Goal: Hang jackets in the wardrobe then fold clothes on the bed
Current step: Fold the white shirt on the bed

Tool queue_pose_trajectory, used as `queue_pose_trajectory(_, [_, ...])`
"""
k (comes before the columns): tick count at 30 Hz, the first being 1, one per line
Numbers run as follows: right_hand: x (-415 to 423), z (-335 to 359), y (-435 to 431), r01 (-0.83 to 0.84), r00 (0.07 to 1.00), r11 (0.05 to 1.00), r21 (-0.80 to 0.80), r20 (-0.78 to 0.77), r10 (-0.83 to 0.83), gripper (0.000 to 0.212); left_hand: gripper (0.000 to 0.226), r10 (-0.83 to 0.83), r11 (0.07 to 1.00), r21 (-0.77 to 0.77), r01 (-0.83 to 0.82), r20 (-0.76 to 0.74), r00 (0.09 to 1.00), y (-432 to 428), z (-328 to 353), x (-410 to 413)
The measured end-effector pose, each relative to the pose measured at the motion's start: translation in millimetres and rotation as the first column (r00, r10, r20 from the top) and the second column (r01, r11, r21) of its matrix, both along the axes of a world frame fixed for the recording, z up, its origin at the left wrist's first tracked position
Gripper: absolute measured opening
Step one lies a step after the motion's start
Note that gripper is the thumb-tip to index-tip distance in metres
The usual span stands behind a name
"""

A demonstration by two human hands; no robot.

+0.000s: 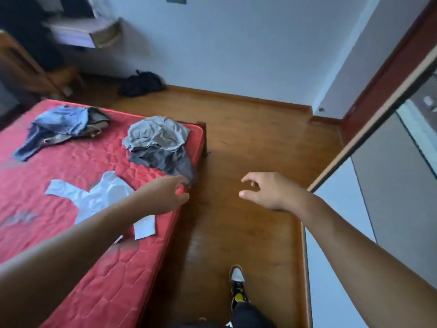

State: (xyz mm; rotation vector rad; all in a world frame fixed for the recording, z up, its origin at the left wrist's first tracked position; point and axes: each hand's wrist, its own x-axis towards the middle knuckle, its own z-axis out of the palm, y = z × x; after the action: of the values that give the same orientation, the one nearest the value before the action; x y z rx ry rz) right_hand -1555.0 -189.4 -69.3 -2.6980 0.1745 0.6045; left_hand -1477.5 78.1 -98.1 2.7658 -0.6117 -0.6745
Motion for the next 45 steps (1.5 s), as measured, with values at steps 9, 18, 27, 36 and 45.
queue_pose_trajectory(9, [165, -32, 103, -0.54, 0.836, 0.839, 0.062, -0.072, 0.544, 0.055, 0.039, 0.578, 0.815, 0.014, -0.579, -0.085, 0.811, 95, -35, -9])
queue_pose_trajectory(18, [248, -78, 232, -0.782, 0.61, 0.619, 0.068, -0.122, 0.783, 0.054, 0.03, 0.784, 0.608, -0.019, -0.794, -0.145, 0.604, 161, -72, -16])
queue_pose_trajectory(27, [326, -138, 309, -0.795, 0.592, 0.606, 0.03, -0.18, 0.785, 0.05, 0.039, 0.832, 0.518, 0.014, -0.855, -0.238, 0.501, 232, -142, 52])
queue_pose_trajectory(36, [449, -284, 397, -0.823, 0.542, 0.567, 0.038, -0.246, 0.803, 0.042, 0.048, 0.869, 0.441, 0.093, -0.893, -0.293, 0.398, 283, -256, 153])
queue_pose_trajectory(45, [552, -502, 496, -0.819, 0.54, 0.561, 0.116, -0.172, 0.824, 0.059, 0.051, 0.918, 0.273, 0.124, -0.954, -0.33, 0.219, 310, -445, 248])
